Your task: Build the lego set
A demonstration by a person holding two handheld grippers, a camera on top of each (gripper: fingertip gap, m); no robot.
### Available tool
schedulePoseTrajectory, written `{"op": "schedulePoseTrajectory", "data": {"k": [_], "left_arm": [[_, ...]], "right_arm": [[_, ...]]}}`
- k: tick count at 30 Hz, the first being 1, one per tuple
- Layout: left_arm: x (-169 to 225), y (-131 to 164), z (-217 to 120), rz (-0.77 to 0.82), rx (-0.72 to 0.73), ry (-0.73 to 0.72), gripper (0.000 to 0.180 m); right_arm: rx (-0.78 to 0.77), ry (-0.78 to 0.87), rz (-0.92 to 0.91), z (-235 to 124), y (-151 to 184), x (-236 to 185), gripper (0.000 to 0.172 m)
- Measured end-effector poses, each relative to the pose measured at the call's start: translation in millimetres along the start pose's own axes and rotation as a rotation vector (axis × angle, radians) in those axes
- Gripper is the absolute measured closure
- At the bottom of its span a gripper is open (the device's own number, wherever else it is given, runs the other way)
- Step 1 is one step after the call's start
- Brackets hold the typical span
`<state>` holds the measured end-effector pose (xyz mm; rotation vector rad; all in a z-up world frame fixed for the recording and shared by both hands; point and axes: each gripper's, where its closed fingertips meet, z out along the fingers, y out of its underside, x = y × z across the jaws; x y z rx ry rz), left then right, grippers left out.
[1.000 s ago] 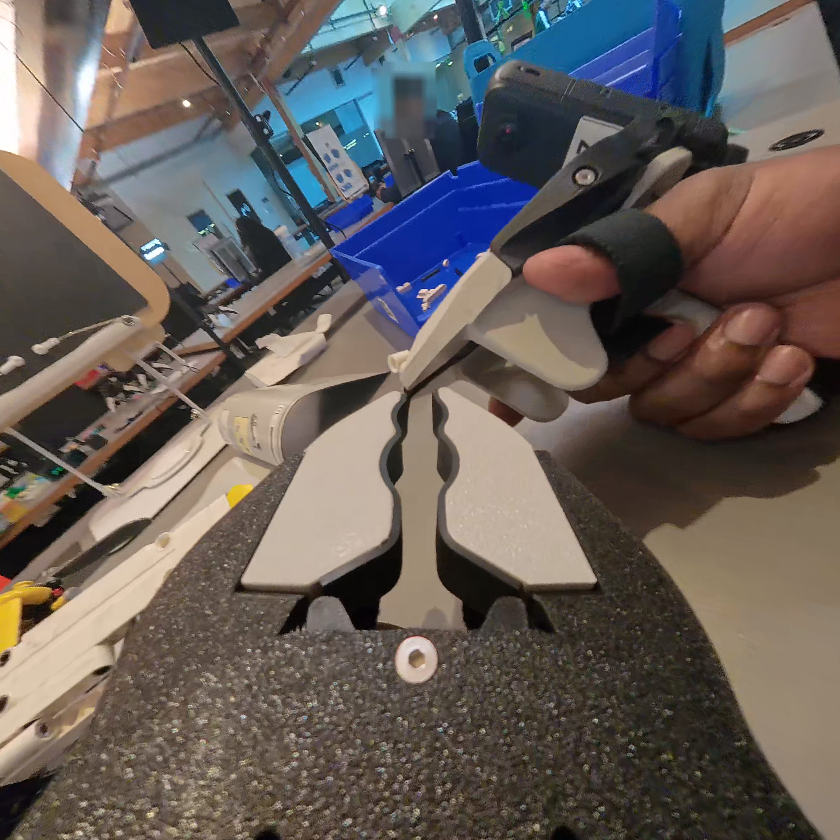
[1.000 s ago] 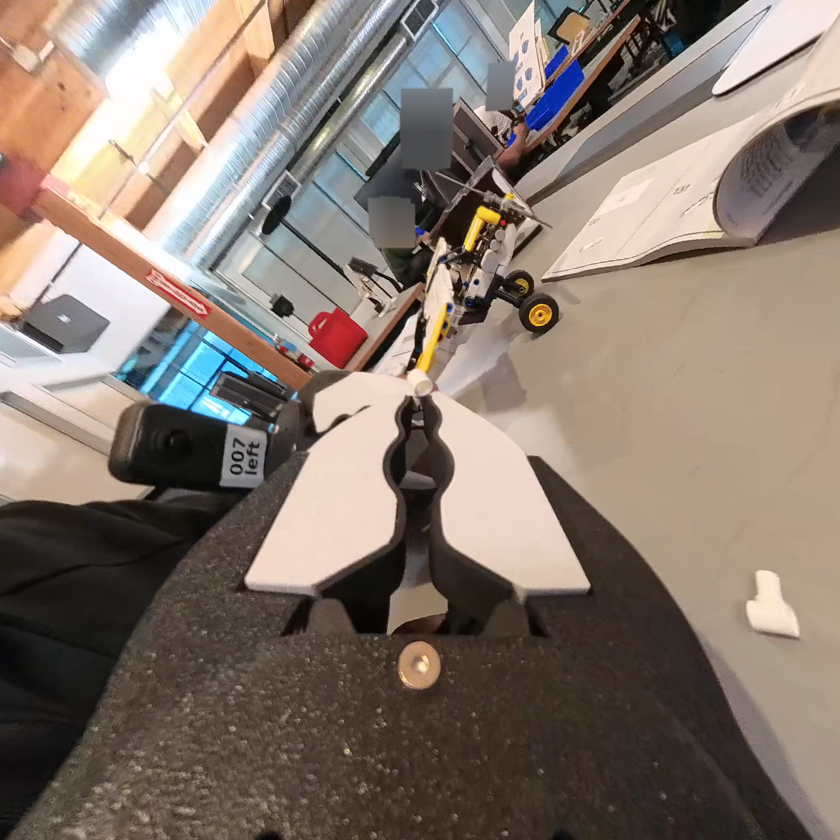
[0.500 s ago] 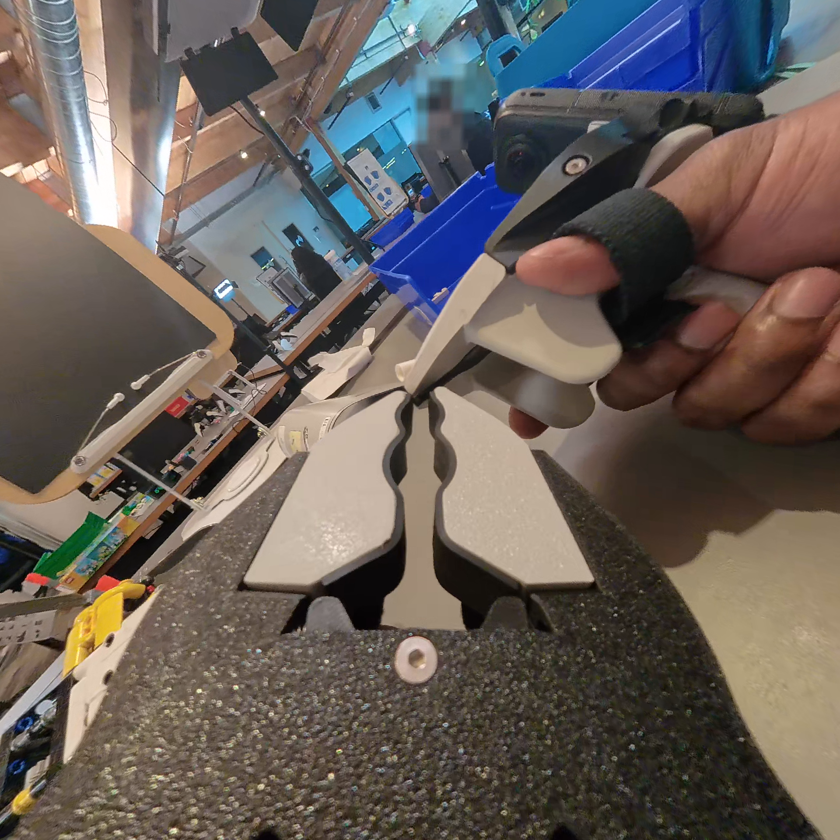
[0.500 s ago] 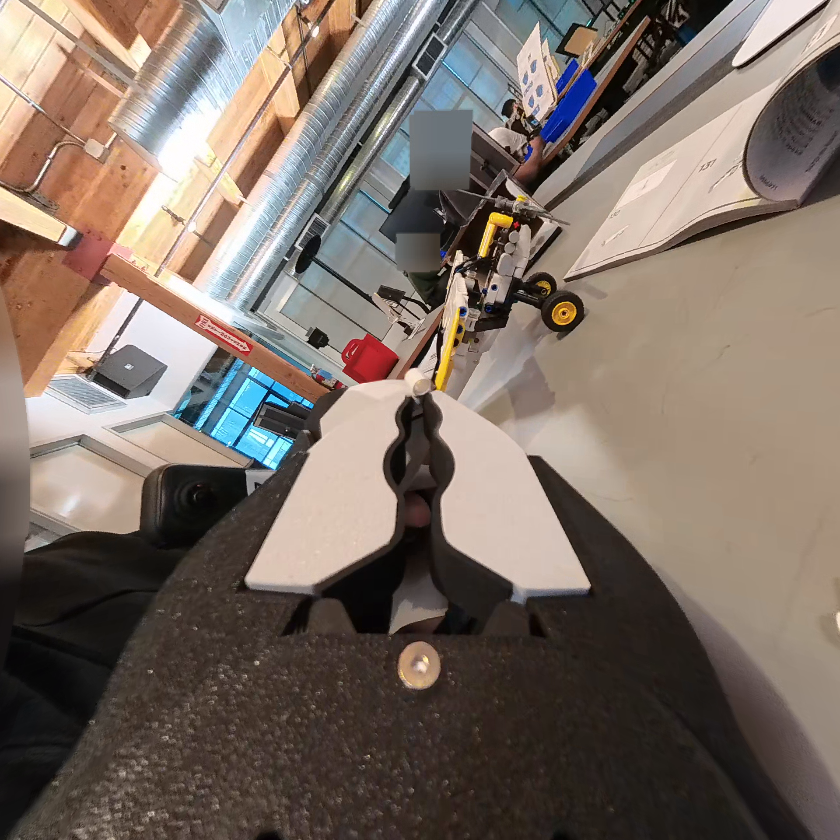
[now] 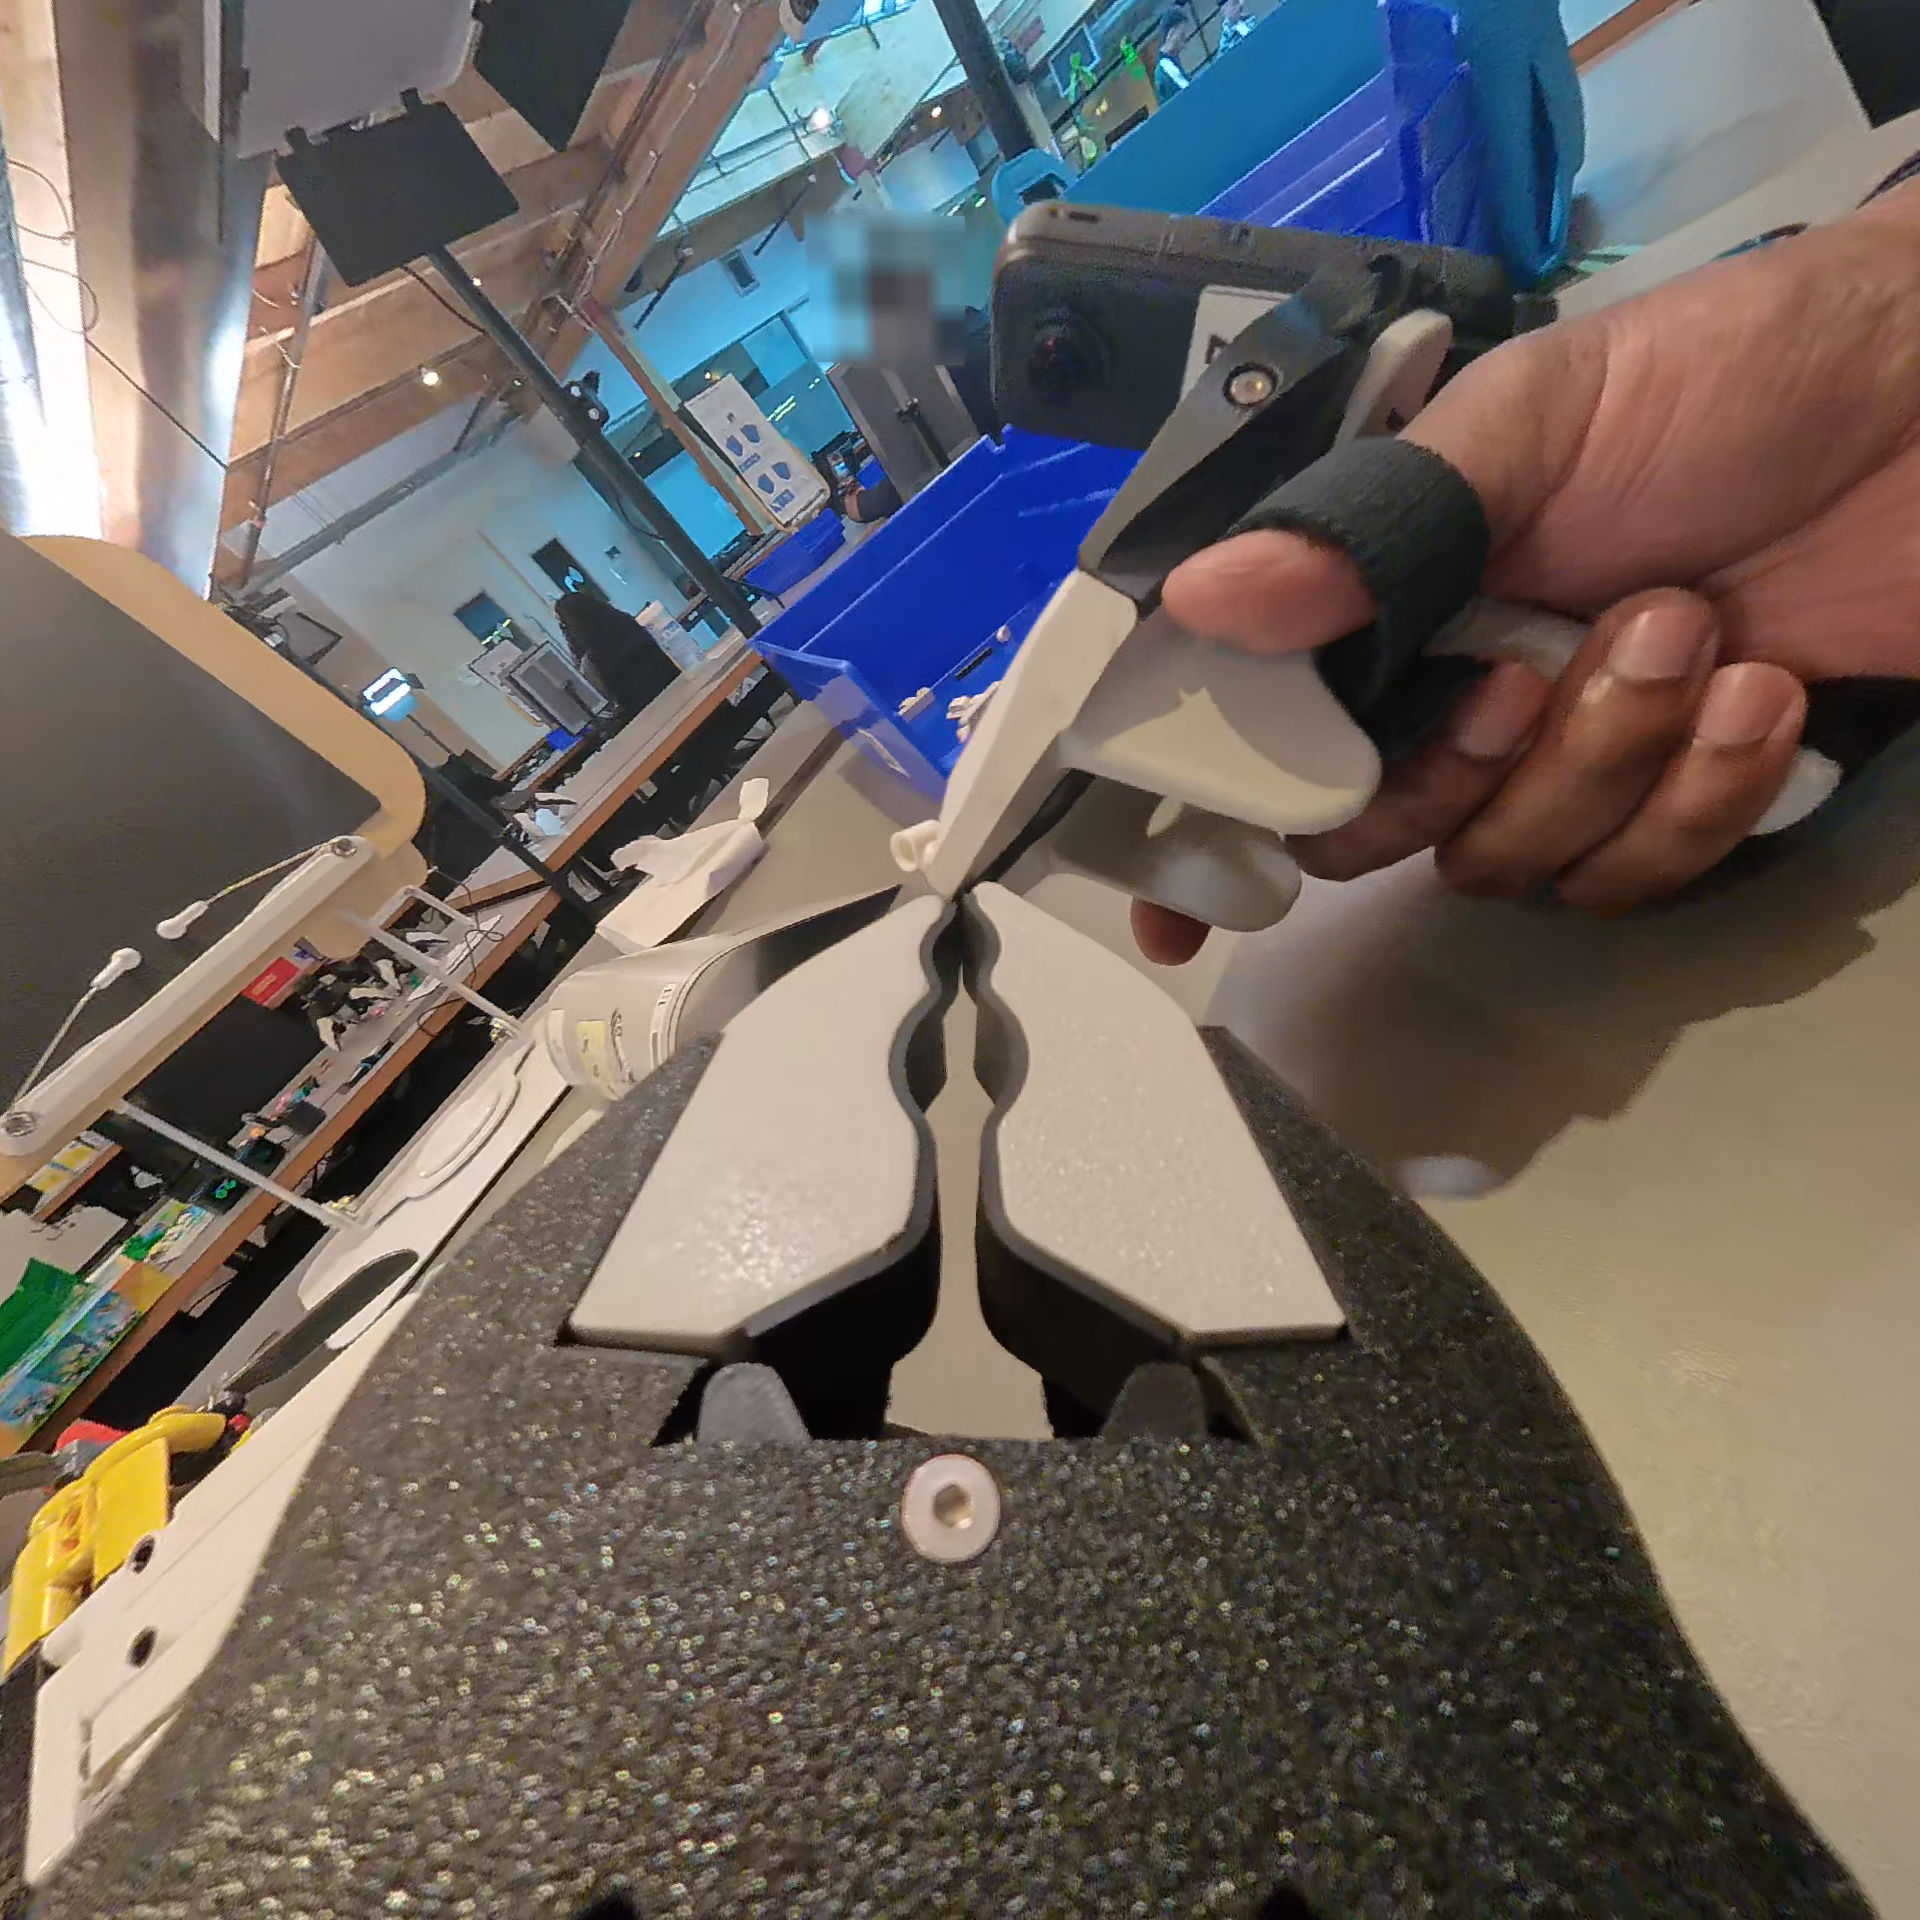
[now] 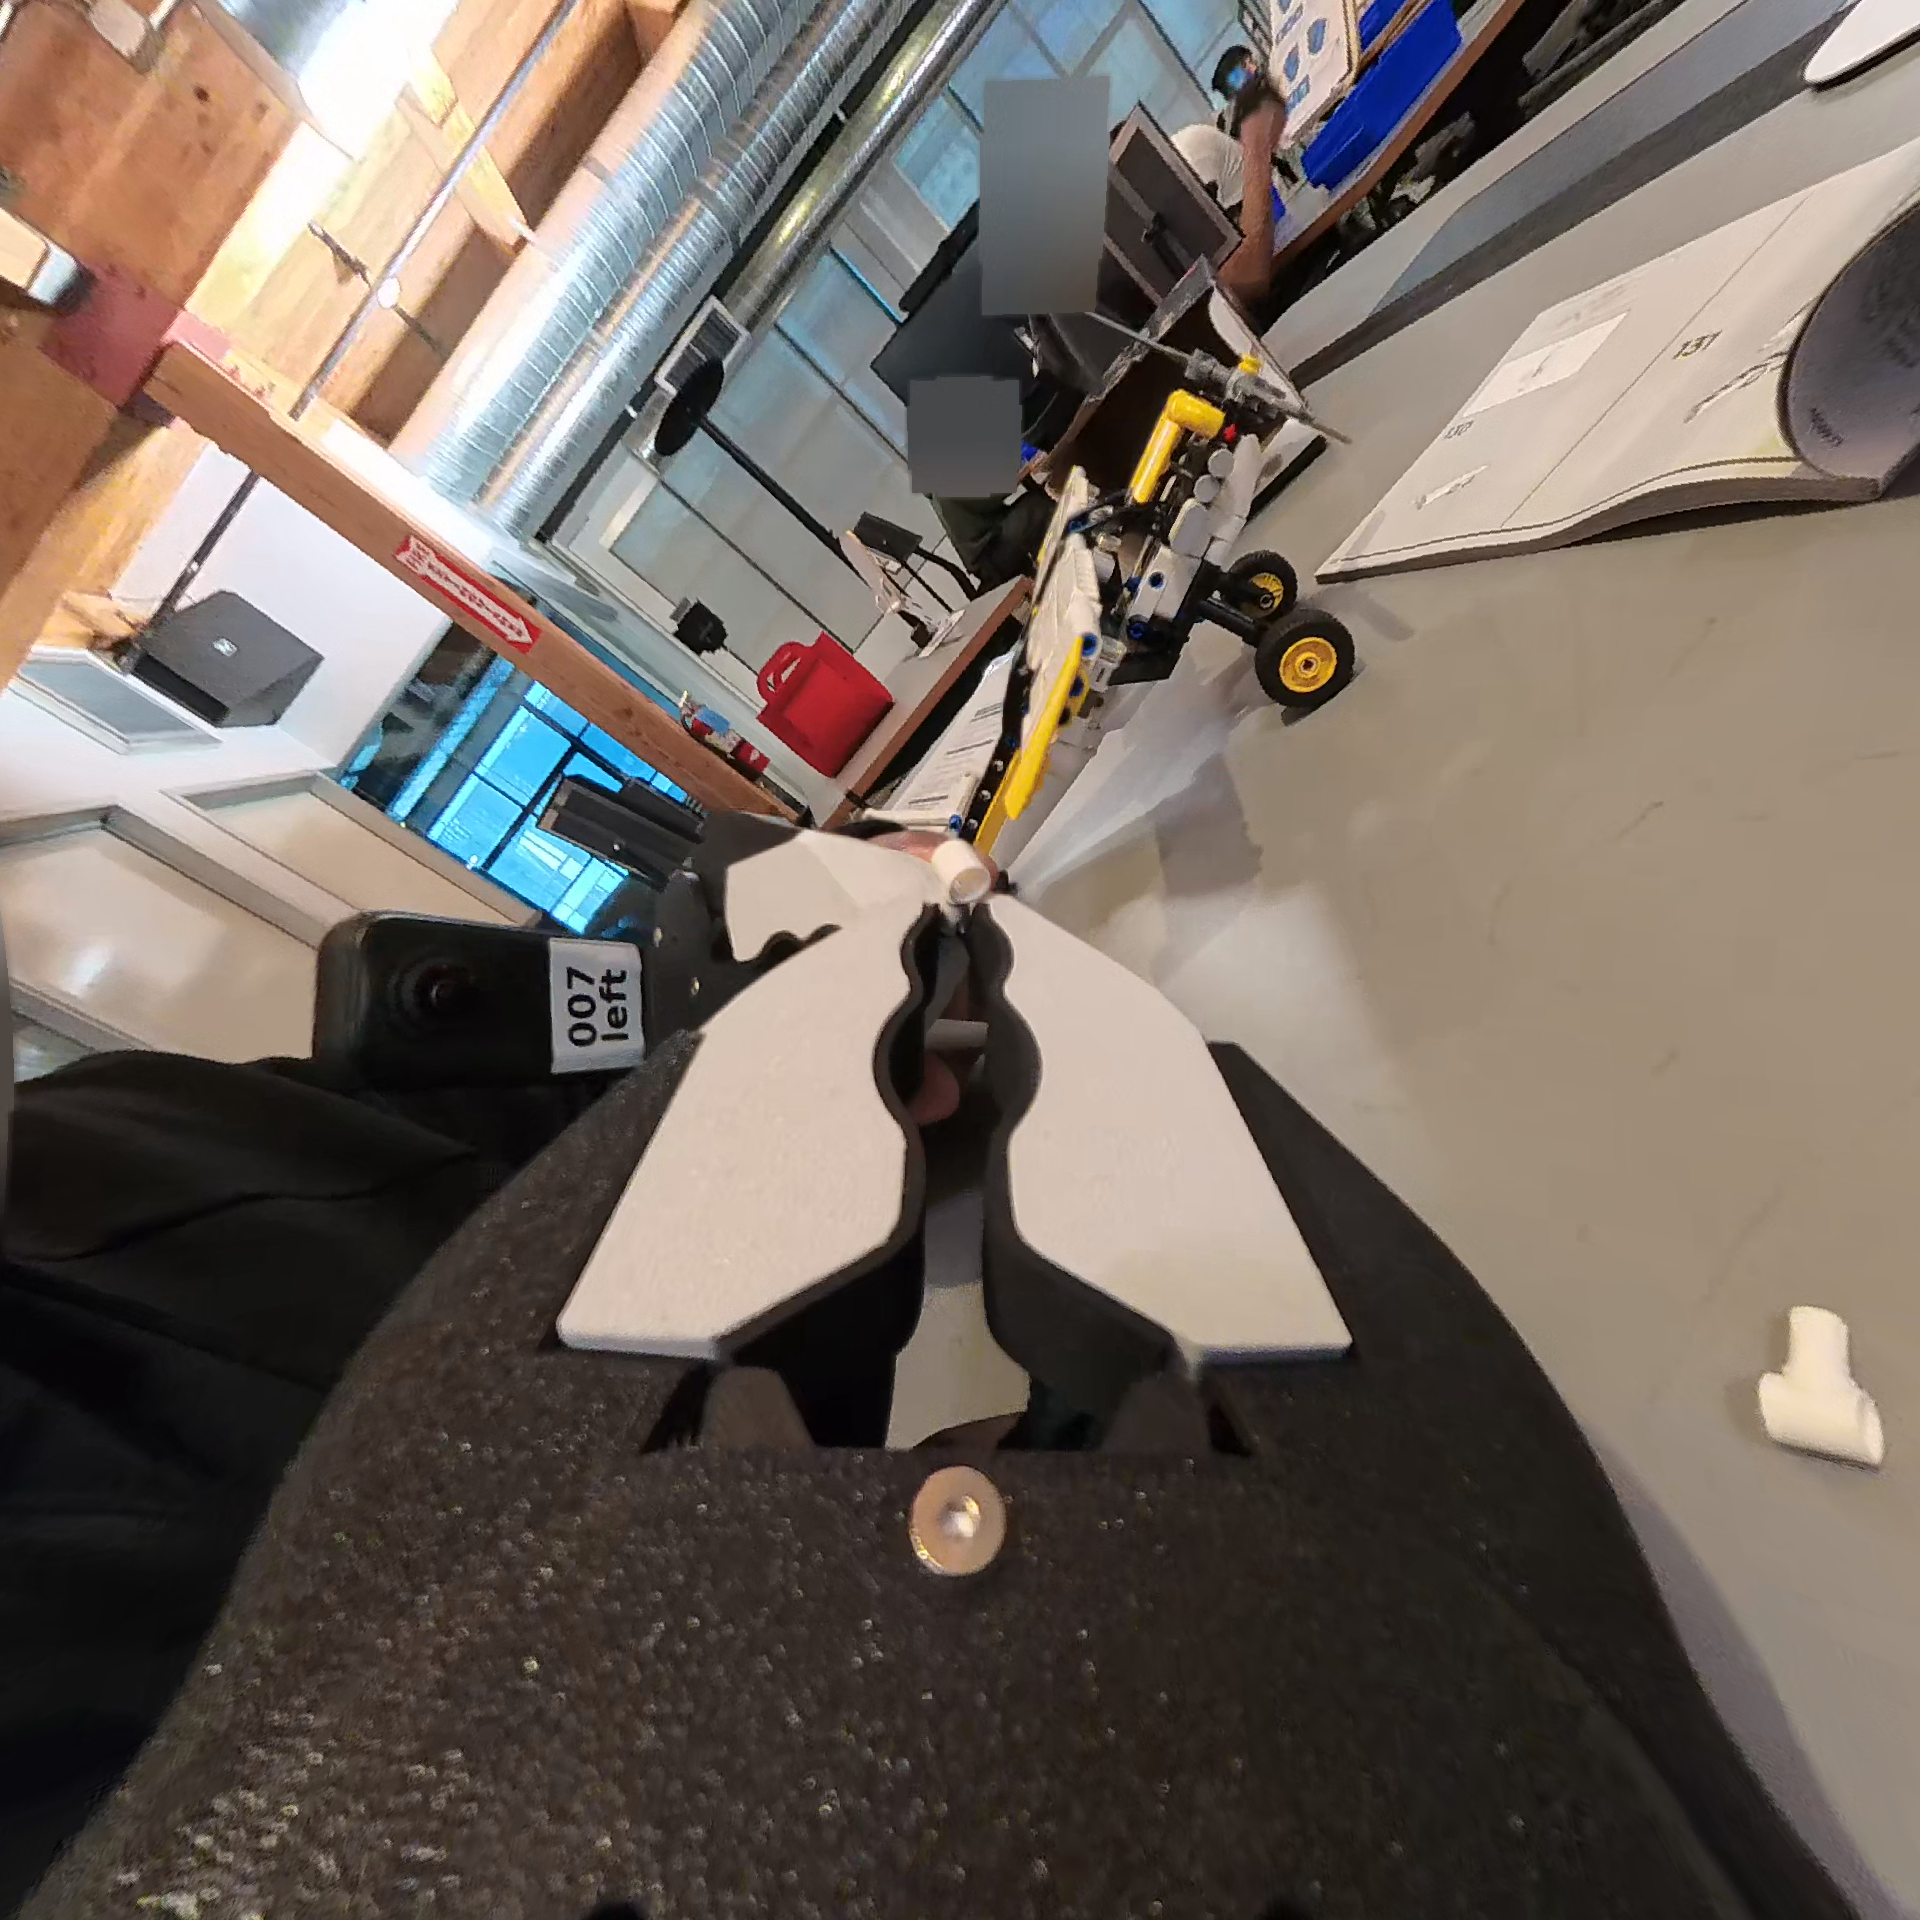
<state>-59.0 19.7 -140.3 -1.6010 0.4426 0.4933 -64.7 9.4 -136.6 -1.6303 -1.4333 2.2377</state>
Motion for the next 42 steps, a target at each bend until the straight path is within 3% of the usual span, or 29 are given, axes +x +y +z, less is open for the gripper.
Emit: {"op": "schedulePoseTrajectory", "data": {"k": [14, 20, 24, 27, 37, 42], "left_arm": [[-6, 10, -2, -0.119, -0.03, 0.034, 0.18], [-10, 21, -11, -0.157, -0.075, 0.045, 0.18], [-8, 25, -8, -0.202, -0.087, 0.066, 0.18], [-6, 23, -5, -0.212, -0.079, 0.082, 0.18], [7, 24, -2, -0.144, -0.107, 0.121, 0.18], [13, 25, -1, -0.112, -0.112, 0.157, 0.178]], "right_arm": [[-0.055, 0.076, -0.057, -24, -2, 15, 0.172], [-0.147, 0.255, -0.312, -53, -8, 34, 0.163], [-0.276, 0.464, -0.579, -83, -12, 58, 0.161], [-0.399, 0.556, -0.654, -96, -4, 76, 0.161], [-0.633, 0.61, -0.677, -78, 25, 99, 0.151], [-0.647, 0.627, -0.675, -77, 23, 103, 0.163]]}}
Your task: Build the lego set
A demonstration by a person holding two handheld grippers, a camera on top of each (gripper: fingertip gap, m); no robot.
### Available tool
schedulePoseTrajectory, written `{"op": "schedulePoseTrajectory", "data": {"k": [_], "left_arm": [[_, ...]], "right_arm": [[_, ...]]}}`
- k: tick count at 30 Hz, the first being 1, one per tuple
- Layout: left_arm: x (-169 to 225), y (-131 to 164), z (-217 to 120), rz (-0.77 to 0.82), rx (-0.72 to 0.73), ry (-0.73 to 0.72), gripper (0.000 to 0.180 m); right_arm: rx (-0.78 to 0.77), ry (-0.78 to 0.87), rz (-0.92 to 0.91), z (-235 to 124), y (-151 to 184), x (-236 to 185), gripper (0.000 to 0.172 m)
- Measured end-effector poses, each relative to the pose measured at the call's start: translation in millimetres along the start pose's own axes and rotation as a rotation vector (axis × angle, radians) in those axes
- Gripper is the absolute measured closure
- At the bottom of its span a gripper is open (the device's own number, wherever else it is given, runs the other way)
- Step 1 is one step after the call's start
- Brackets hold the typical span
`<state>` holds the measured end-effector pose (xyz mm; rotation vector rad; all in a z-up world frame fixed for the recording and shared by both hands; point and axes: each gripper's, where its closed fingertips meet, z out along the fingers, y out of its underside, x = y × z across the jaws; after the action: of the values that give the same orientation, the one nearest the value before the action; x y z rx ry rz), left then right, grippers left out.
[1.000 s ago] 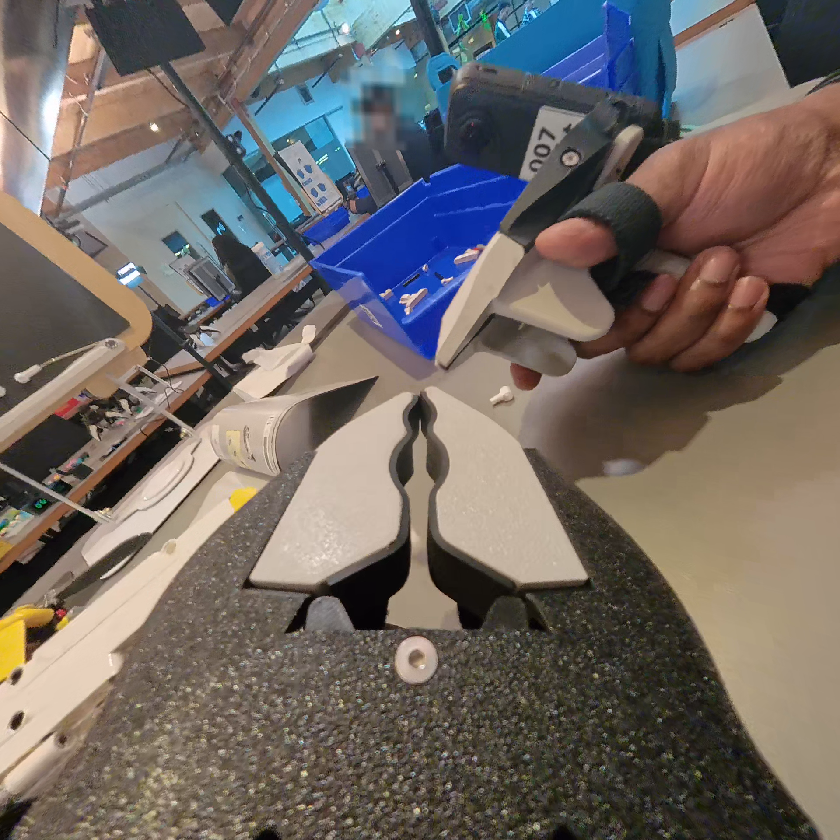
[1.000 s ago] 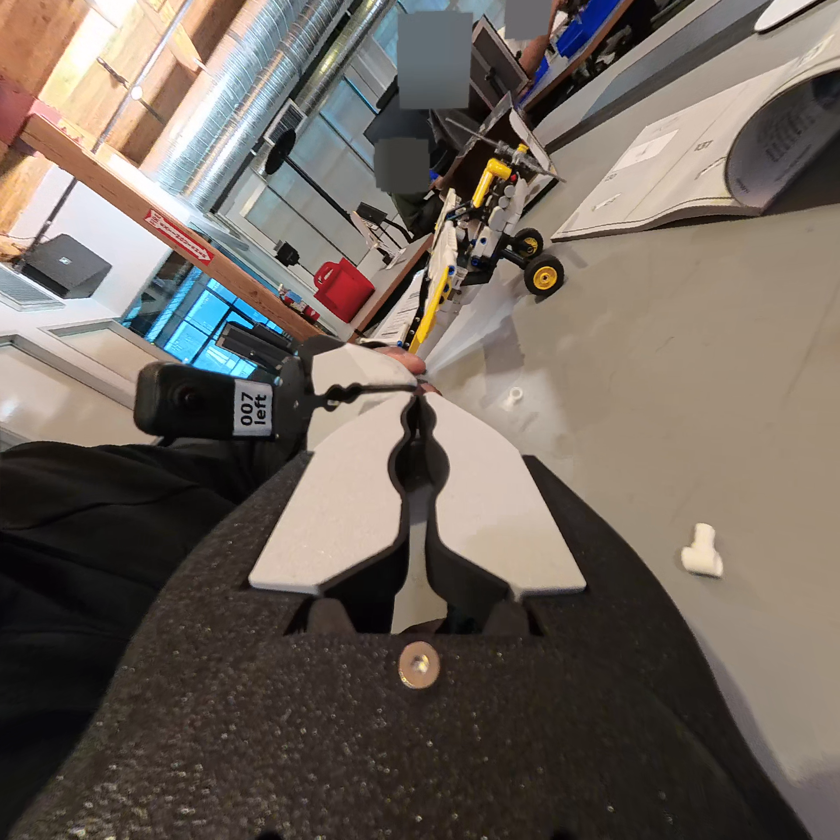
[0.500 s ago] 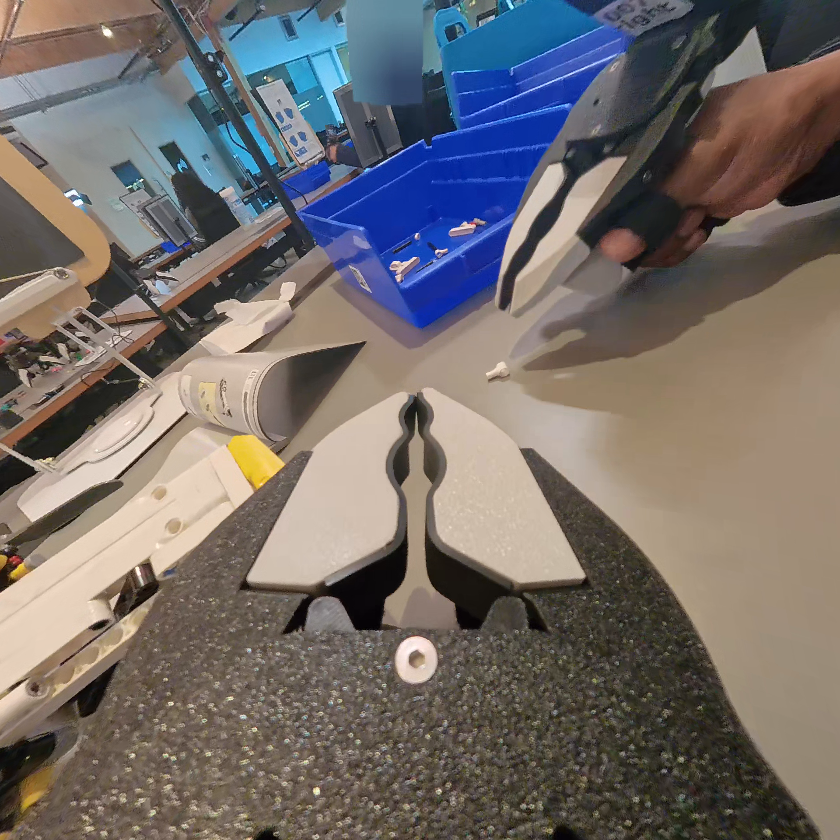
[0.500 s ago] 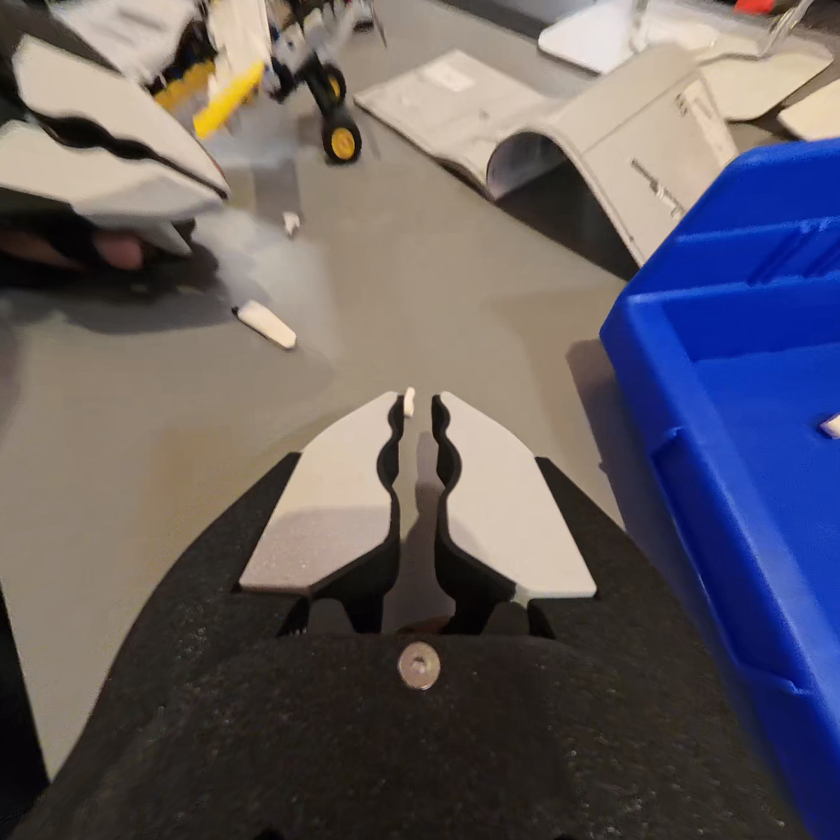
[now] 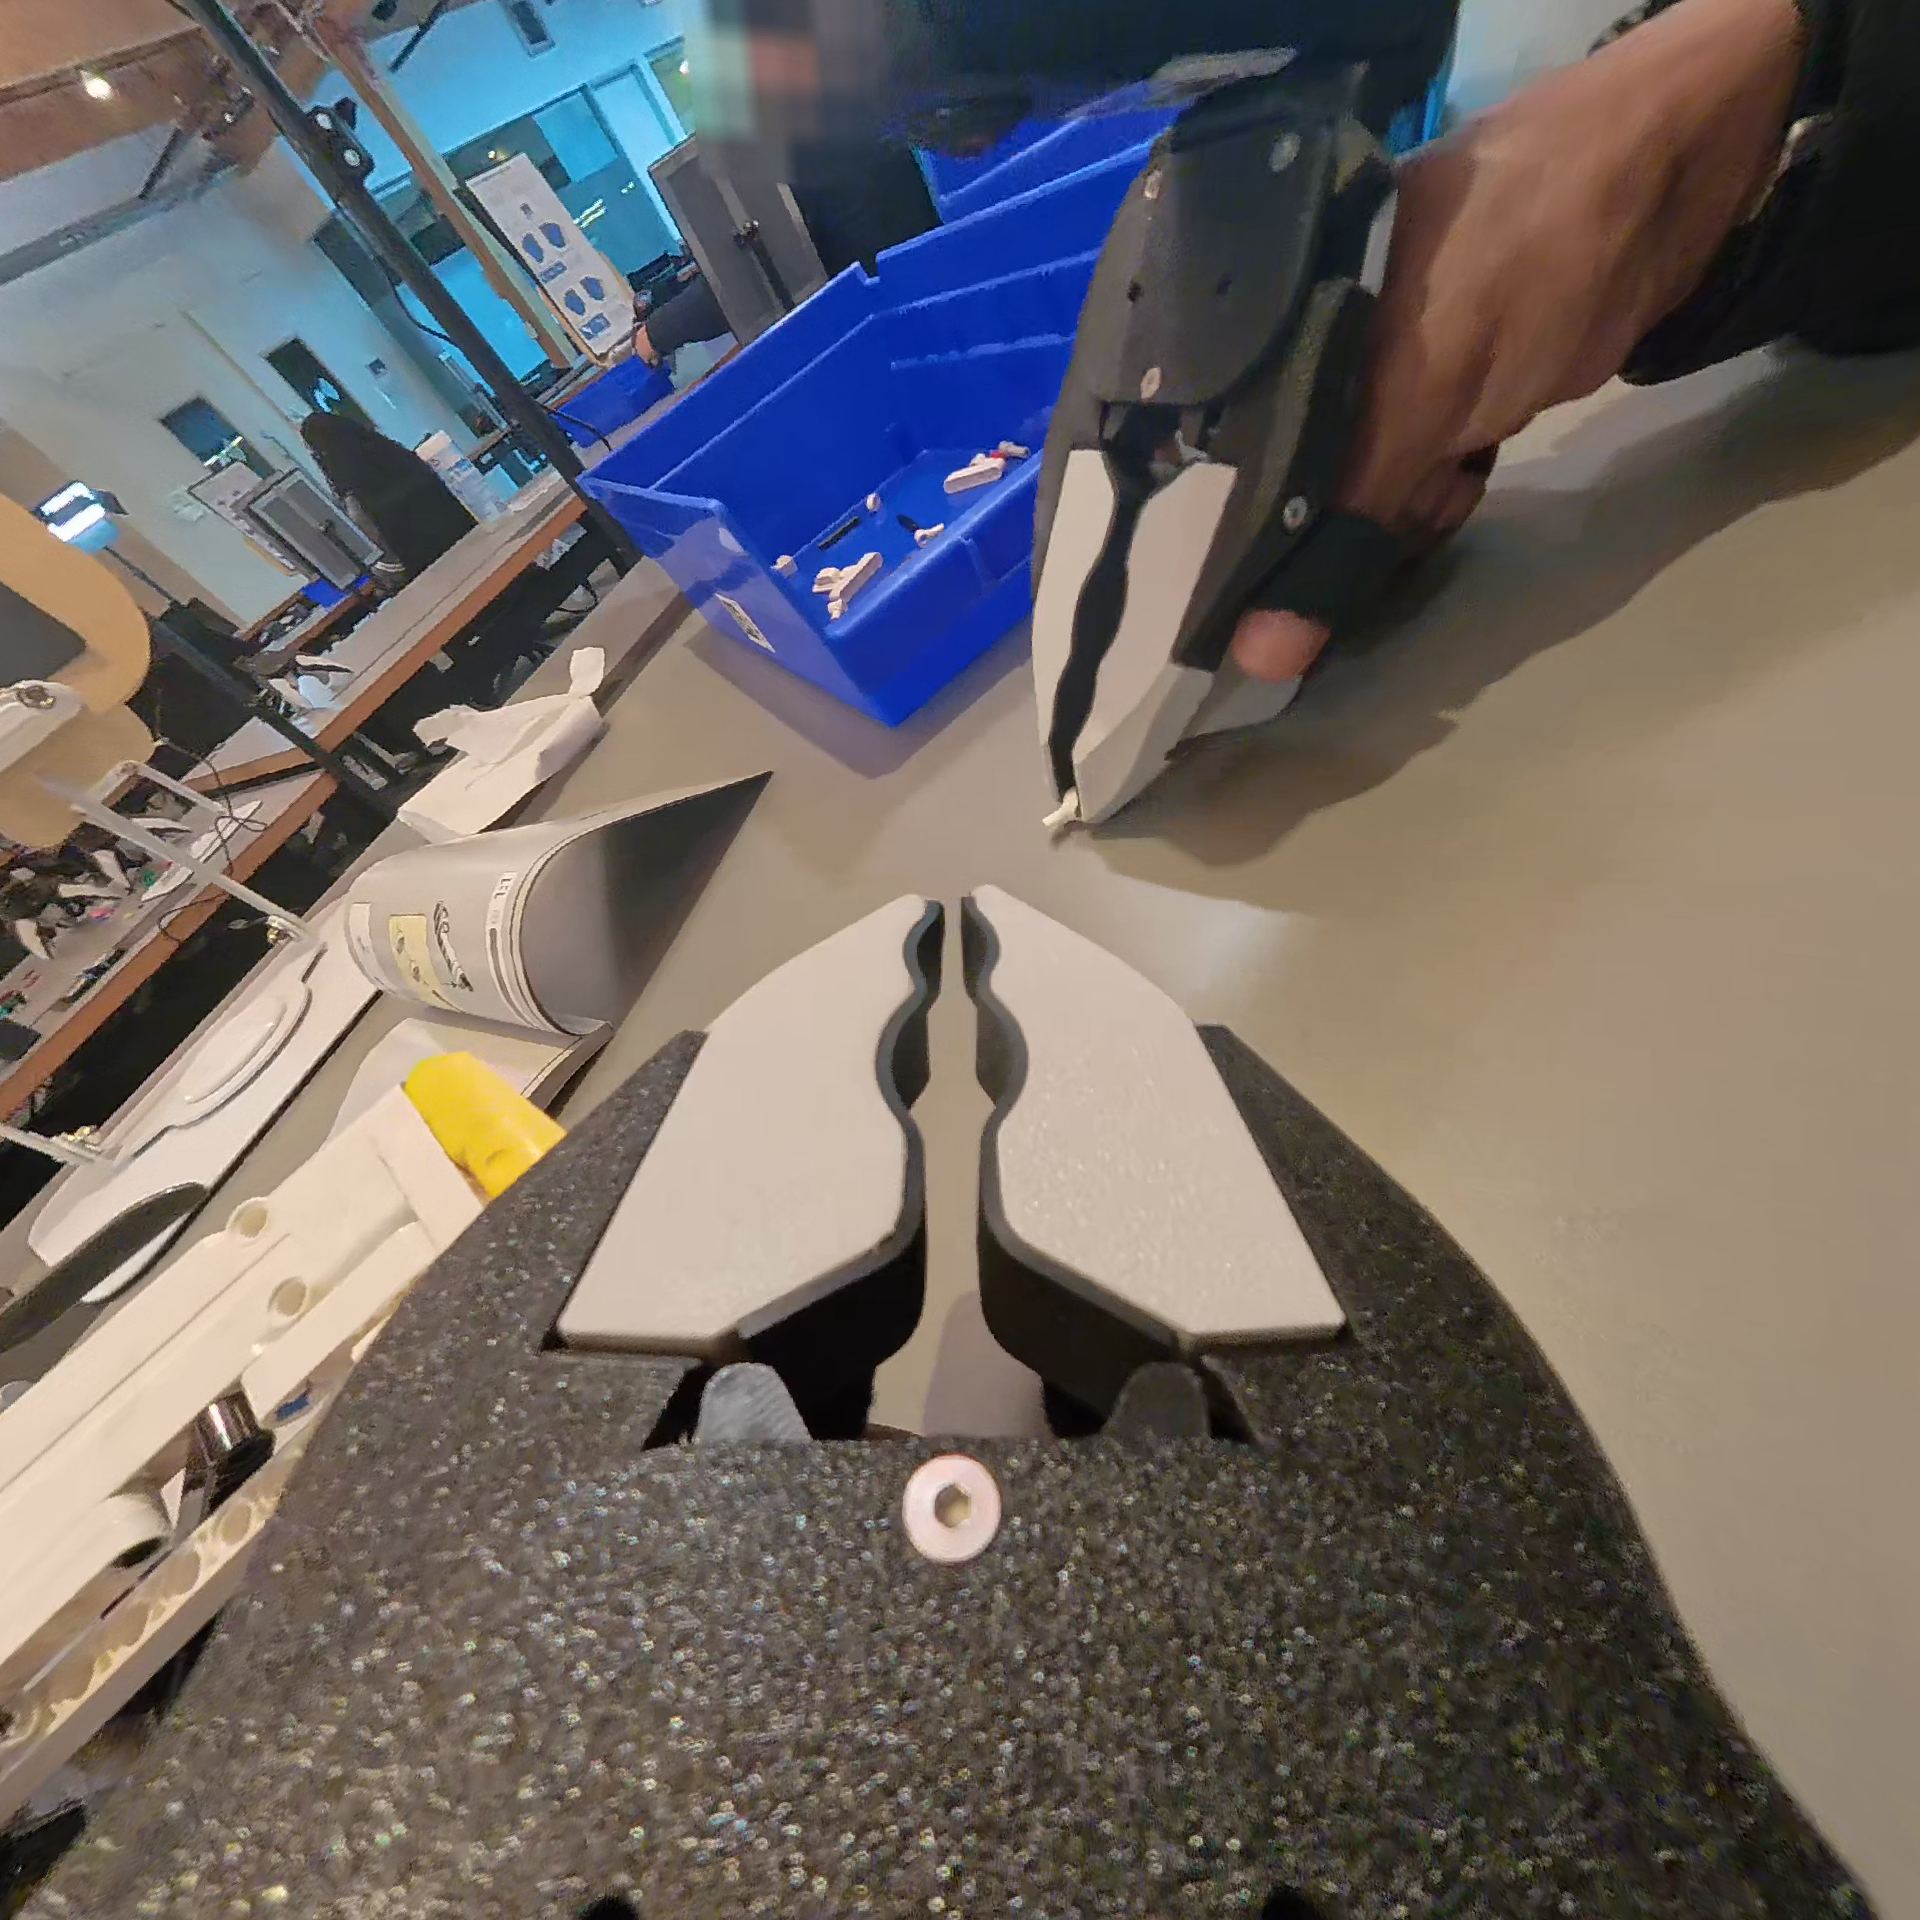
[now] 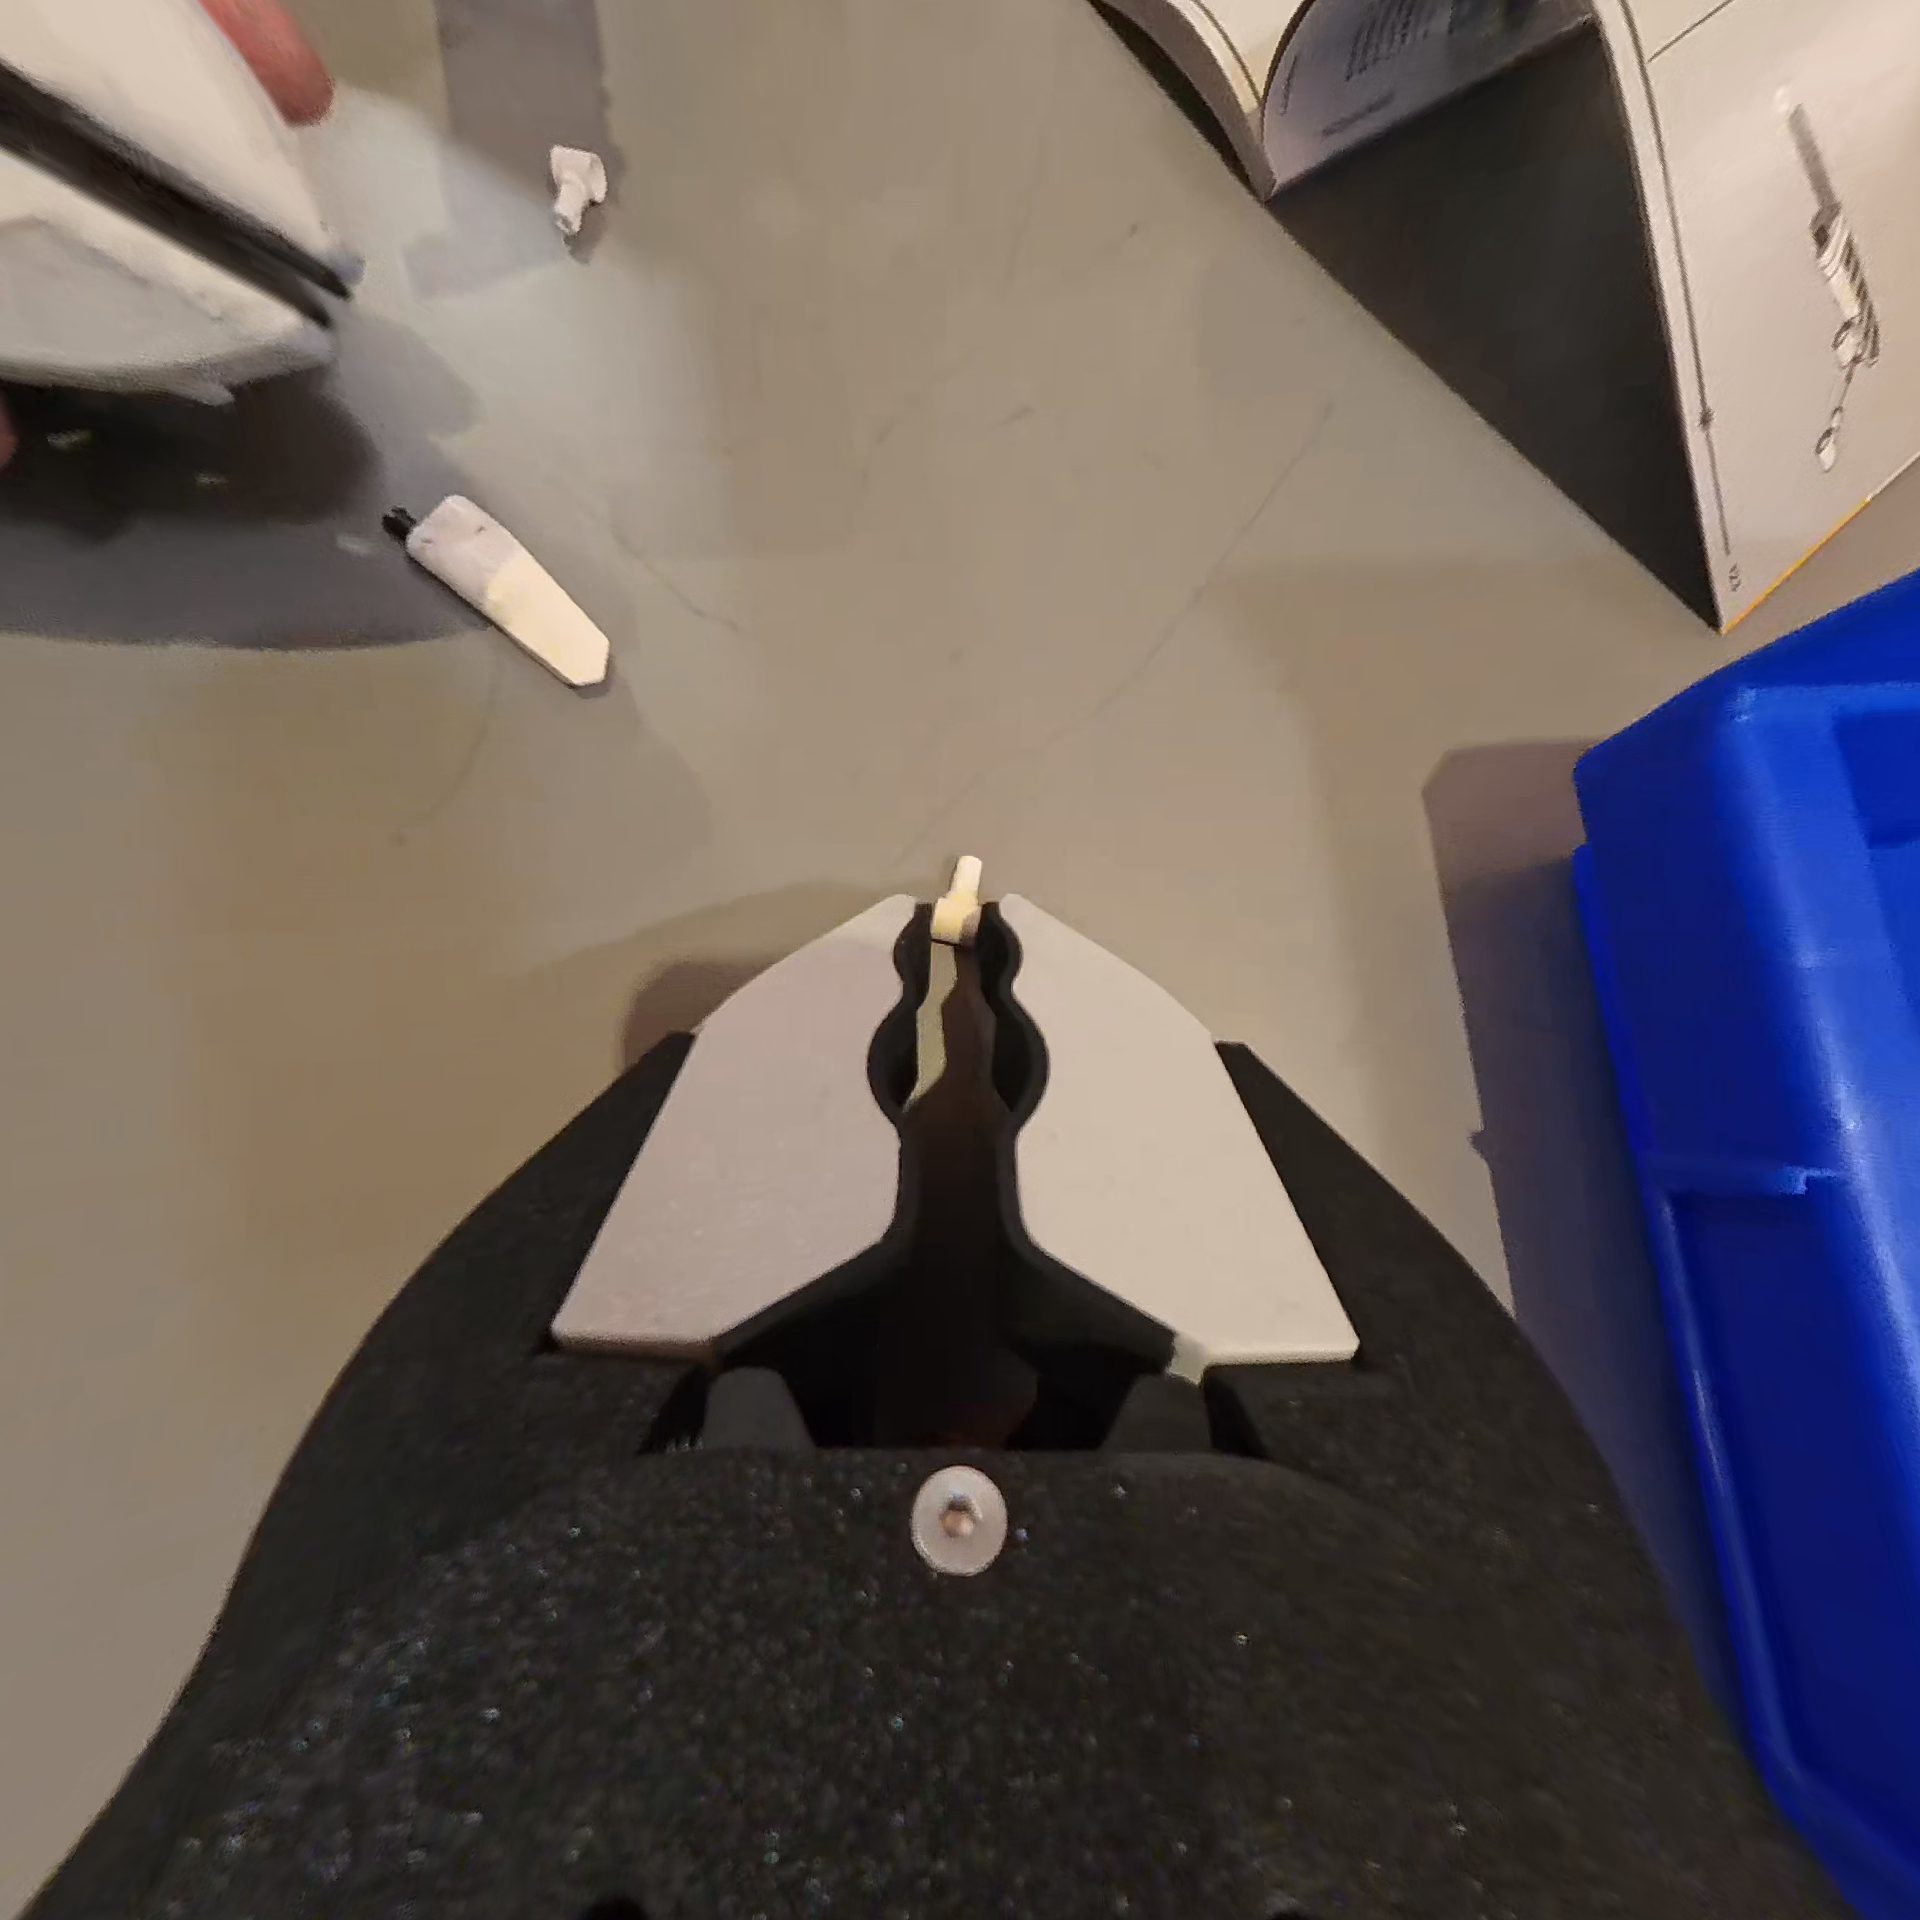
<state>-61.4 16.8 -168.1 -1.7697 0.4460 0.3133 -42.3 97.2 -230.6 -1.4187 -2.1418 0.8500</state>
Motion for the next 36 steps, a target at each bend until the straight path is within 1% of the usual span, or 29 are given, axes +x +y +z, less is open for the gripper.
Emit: {"op": "schedulePoseTrajectory", "data": {"k": [4, 7, 10, 16, 19, 23, 25, 27, 29, 31, 33, 36], "left_arm": [[2, 3, 3, 0.069, -0.018, 0.001, 0.174], [7, 2, 5, 0.159, -0.017, 0.006, 0.171], [14, -1, 6, 0.262, 0.001, 0.019, 0.17], [36, -4, 7, 0.458, 0.046, 0.074, 0.167], [42, -7, 4, 0.488, 0.078, 0.097, 0.167], [45, -9, 2, 0.55, 0.097, 0.082, 0.167], [48, -7, 2, 0.582, 0.091, 0.088, 0.174], [48, -8, 1, 0.604, 0.088, 0.073, 0.175], [48, -7, 0, 0.541, 0.065, 0.108, 0.176], [46, -6, -1, 0.415, 0.053, 0.157, 0.176], [44, -6, -2, 0.283, 0.045, 0.208, 0.176], [44, -5, -3, 0.111, 0.03, 0.297, 0.176]], "right_arm": [[0.073, -0.2, 0.139, -8, -15, -19, 0.164], [0.122, -0.346, 0.232, -16, -27, -35, 0.164], [0.13, -0.496, 0.292, -21, -33, -56, 0.164], [0.119, -0.654, 0.315, -26, -38, -85, 0.164], [0.116, -0.698, 0.321, -28, -40, -93, 0.164], [0.118, -0.738, 0.33, -30, -42, -101, 0.164], [0.121, -0.744, 0.33, -30, -43, -102, 0.164], [0.136, -0.742, 0.32, -30, -45, -102, 0.164], [0.17, -0.72, 0.276, -30, -47, -102, 0.164], [0.233, -0.667, 0.194, -30, -50, -98, 0.162], [0.317, -0.571, 0.068, -32, -55, -91, 0.158], [0.42, -0.423, -0.145, -35, -58, -82, 0.158]]}}
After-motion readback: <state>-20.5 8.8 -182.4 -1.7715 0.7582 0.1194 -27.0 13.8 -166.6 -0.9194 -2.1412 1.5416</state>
